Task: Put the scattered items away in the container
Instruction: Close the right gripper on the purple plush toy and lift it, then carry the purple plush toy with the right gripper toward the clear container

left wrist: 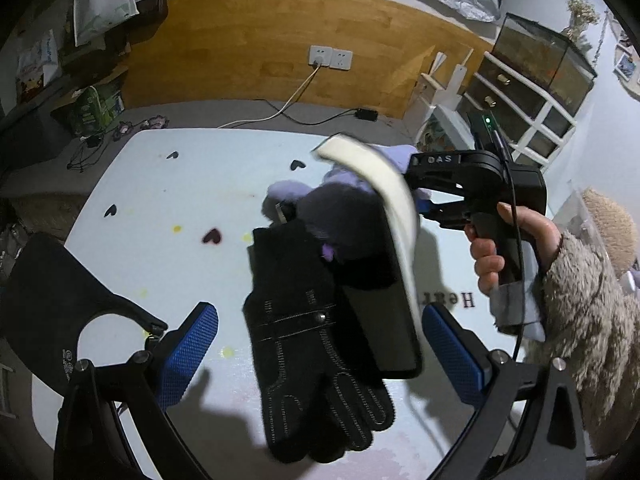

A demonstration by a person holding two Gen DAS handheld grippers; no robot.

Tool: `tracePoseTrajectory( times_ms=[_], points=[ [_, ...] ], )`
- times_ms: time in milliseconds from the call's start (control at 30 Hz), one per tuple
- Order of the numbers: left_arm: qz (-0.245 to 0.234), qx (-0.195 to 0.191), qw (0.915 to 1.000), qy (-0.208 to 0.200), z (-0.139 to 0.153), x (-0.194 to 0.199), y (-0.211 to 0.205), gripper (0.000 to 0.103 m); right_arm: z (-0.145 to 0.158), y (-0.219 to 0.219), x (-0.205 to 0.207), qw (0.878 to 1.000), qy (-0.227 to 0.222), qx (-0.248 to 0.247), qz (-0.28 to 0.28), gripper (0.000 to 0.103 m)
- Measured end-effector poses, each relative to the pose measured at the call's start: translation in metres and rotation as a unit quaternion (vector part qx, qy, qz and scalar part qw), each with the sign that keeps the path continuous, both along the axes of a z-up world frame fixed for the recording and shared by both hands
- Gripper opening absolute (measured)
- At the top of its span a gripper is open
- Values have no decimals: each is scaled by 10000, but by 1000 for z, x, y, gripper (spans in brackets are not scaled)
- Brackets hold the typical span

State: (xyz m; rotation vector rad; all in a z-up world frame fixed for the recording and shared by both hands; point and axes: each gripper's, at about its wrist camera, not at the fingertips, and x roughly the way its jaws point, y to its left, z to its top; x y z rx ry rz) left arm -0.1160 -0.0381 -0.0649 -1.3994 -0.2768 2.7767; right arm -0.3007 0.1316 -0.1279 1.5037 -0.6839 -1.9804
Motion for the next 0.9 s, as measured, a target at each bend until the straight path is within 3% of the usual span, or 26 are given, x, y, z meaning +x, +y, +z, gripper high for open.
tracePoseTrajectory(
  times_ms=[167, 233, 267, 367, 433, 467, 600, 733, 900],
  points=[
    [-376, 216, 9989, 200, -6, -6, 16, 102, 47, 9, 11, 9984, 539, 33, -171, 38],
    [-538, 264, 9980, 188, -14, -13, 25, 98, 61, 15, 18, 9971, 706, 94, -268, 37],
    [-621, 295, 9975, 172, -16, -16, 30, 91, 69, 18, 22, 9958, 829, 196, -333, 37],
    [-874, 394, 9953, 119, -22, -21, 44, 86, 104, 25, 40, 9791, 1694, 974, -563, 35],
    [-983, 414, 9942, 150, -22, -19, 49, 86, 129, 33, 49, 9646, 2205, 1241, -743, 27],
    [-1034, 424, 9936, 170, -21, -17, 51, 86, 142, 38, 53, 9568, 2442, 1331, -842, 0],
    [-1084, 401, 9929, 292, -14, -11, 52, 86, 178, 49, 57, 9408, 2934, 1511, -772, 0],
    [-1064, 377, 9928, 403, -9, -6, 49, 86, 180, 66, 65, 9379, 2878, 1860, -543, 0],
    [-1041, 403, 9929, 420, -8, -1, 48, 86, 142, 92, 53, 9610, 2116, 1621, -732, 0]
  ],
)
